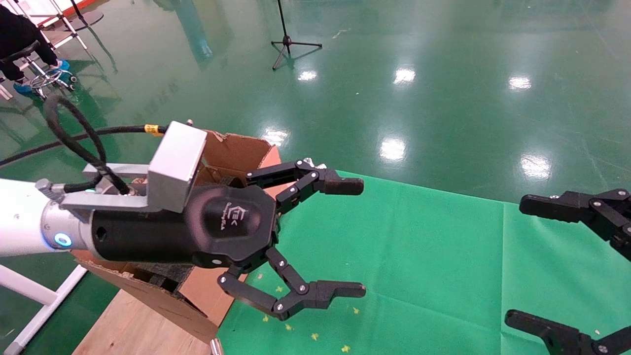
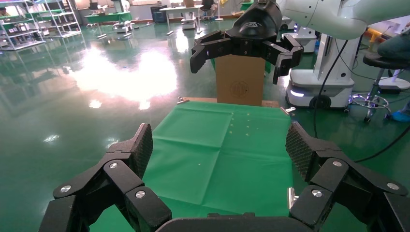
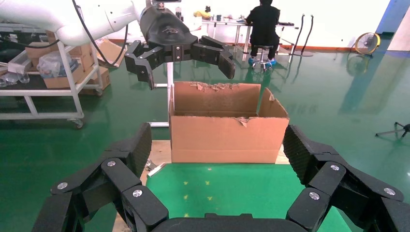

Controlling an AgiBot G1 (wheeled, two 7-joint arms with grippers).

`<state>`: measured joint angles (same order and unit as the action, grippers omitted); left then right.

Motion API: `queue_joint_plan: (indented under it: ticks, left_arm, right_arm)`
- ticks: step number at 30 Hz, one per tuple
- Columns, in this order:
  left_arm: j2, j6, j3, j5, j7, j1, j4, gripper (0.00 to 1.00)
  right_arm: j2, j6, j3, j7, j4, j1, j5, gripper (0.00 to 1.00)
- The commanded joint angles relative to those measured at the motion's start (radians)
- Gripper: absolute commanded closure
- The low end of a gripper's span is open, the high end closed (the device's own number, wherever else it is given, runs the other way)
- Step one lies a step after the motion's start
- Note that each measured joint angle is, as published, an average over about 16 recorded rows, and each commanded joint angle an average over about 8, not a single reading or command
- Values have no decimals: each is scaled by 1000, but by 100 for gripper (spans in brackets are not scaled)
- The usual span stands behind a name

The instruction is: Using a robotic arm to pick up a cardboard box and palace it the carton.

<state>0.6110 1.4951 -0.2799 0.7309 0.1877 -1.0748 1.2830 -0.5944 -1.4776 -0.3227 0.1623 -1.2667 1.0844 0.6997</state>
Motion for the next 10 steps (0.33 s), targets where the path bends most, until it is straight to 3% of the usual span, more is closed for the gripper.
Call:
queue_joint_plan:
  ticks: [1, 10]
  left_arm:
    - [0, 0, 0, 0, 0, 0, 0, 0]
    - [0, 0, 0, 0, 0, 0, 0, 0]
  right_arm:
    - [0, 0, 0, 0, 0, 0, 0, 0]
    - [0, 0, 0, 0, 0, 0, 0, 0]
